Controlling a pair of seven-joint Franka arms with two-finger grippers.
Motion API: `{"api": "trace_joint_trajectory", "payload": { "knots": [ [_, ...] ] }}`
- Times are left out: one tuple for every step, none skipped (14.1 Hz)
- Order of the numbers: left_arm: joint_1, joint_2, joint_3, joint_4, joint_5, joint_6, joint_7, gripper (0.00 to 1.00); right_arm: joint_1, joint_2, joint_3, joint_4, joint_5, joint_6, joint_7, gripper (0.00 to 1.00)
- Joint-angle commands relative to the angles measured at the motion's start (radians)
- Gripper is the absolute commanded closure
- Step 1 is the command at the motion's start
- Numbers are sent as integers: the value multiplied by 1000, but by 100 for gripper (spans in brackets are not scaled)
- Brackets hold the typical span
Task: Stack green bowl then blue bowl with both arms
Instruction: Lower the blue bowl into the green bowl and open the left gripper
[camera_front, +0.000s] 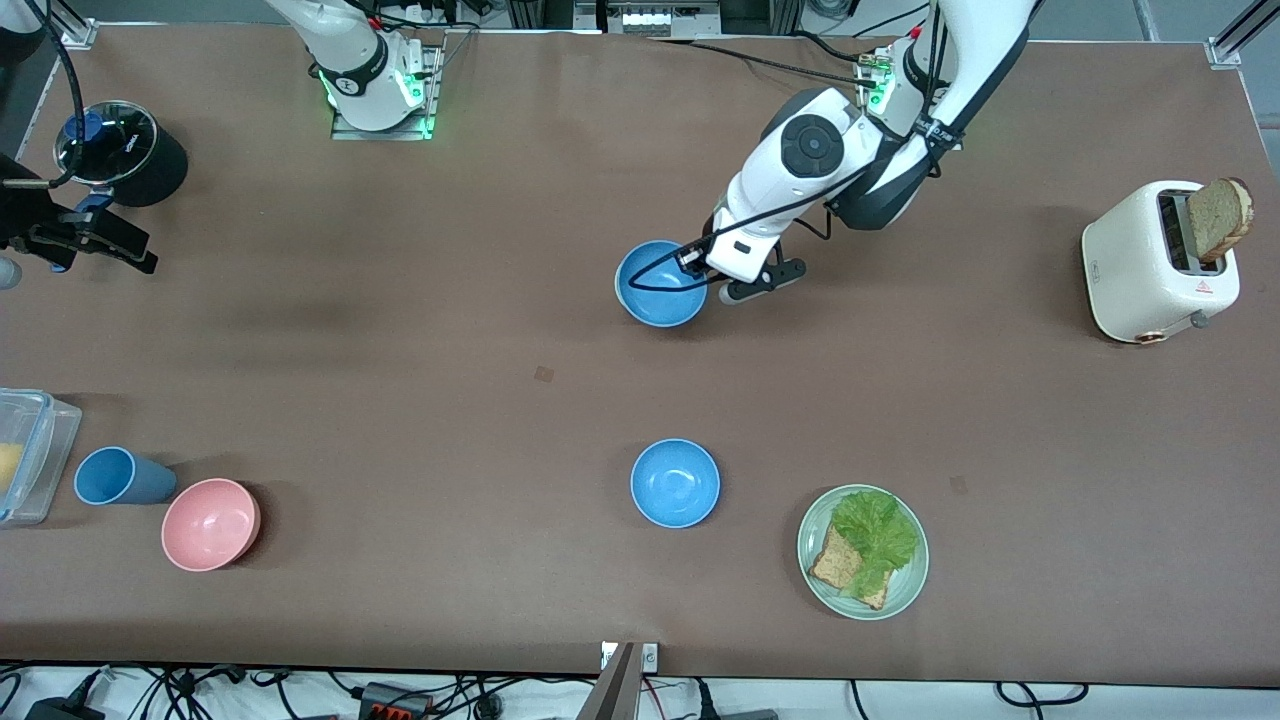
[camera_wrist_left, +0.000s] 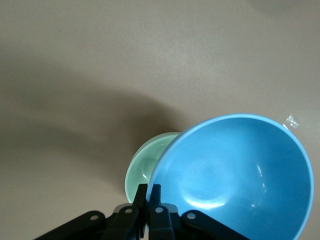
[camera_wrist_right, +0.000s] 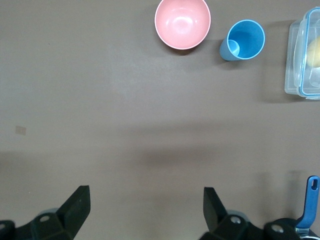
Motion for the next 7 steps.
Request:
{"api": "trace_joint_trajectory", "payload": {
  "knots": [
    [-31,8,11,-9,79,14,-54,98,0,-27,3,-22,0,7,-13,0],
    [-37,15,11,-9,110,16,-74,98,0,-27,3,-22,1,7,-13,0],
    [-38,28,11,-9,145,14,-80,98,0,-27,3,-22,1,5,-13,0],
    [-38,45,14,-8,174,16,-94,98,0,-33,3,-22,1,7,-13,0],
    [-38,53,14,-5,197,16,-112,98,0,-35,3,-22,1,7,-13,0],
    [-38,58,14,-5,222,16,-127,98,0,-35,3,-22,1,7,-13,0],
    [-38,67,14,-6,252,16,-147,98,0,-35,3,-22,1,8,-13,0]
  ]
}}
